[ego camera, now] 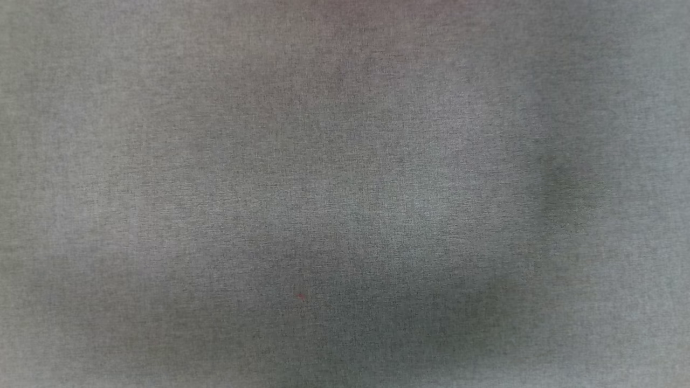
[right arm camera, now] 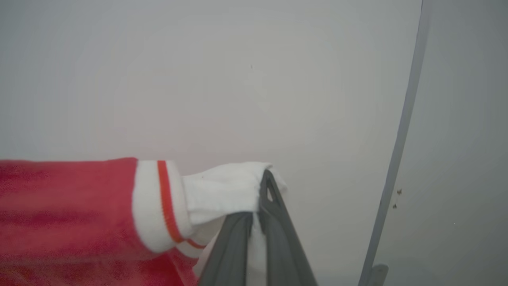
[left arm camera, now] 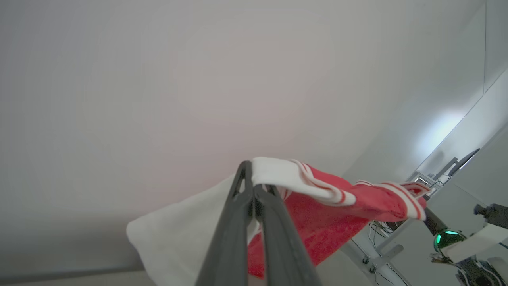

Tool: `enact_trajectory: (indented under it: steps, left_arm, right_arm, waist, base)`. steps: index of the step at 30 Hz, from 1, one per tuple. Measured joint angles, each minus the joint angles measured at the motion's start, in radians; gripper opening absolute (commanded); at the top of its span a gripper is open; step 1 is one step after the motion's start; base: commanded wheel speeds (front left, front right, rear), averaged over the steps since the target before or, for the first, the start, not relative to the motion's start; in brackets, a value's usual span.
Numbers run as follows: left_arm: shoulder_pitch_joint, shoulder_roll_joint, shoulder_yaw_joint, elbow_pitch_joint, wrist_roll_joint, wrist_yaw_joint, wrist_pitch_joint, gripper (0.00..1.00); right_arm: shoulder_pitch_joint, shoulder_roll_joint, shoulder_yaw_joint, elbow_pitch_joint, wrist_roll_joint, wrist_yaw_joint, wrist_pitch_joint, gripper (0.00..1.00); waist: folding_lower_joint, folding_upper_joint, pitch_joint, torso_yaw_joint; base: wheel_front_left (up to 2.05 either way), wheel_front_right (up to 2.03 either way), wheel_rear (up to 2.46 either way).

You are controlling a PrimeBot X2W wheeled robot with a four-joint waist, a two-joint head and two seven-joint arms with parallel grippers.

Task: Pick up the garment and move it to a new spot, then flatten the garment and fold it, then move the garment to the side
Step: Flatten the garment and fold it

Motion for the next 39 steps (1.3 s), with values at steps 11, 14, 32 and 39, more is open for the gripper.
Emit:
enact_trajectory:
  steps: [11, 14, 32, 39]
  left_arm:
    - [0.530, 0.108, -0.050, -0.314, -0.019, 0.000, -0.058, 0.00]
    - [0.668, 0.109, -0.040, -0.365, -0.020, 0.000, -0.093, 0.00]
    - [1.169, 0.111, 0.021, -0.548, 0.167, 0.000, -0.119, 0.00]
    - [1.243, 0.116, 0.026, -0.593, 0.188, 0.000, -0.119, 0.00]
  right_arm:
    - [0.651, -0.084, 0.007, -0.408, 0.155, -0.001, 0.181, 0.00]
    - [0.834, -0.091, -0.022, -0.564, 0.182, -0.001, 0.260, 0.00]
    - [1.470, -0.010, -0.190, -1.043, 0.247, -0.001, 0.626, 0.00]
    - [1.593, 0.027, -0.242, -1.135, 0.285, -0.001, 0.683, 0.00]
  waist:
    - [0.0000, 0.0000, -0.061, 0.009]
    - [0.0000, 0.0000, -0.076, 0.015]
    - [0.0000, 0.0000, -0.105, 0.084]
    - [0.0000, 0.0000, -0.096, 0.090]
  base:
    - [0.00, 0.00, 0.00]
    - [0.00, 0.00, 0.00]
    - [0.00, 0.00, 0.00]
    - [0.00, 0.00, 0.00]
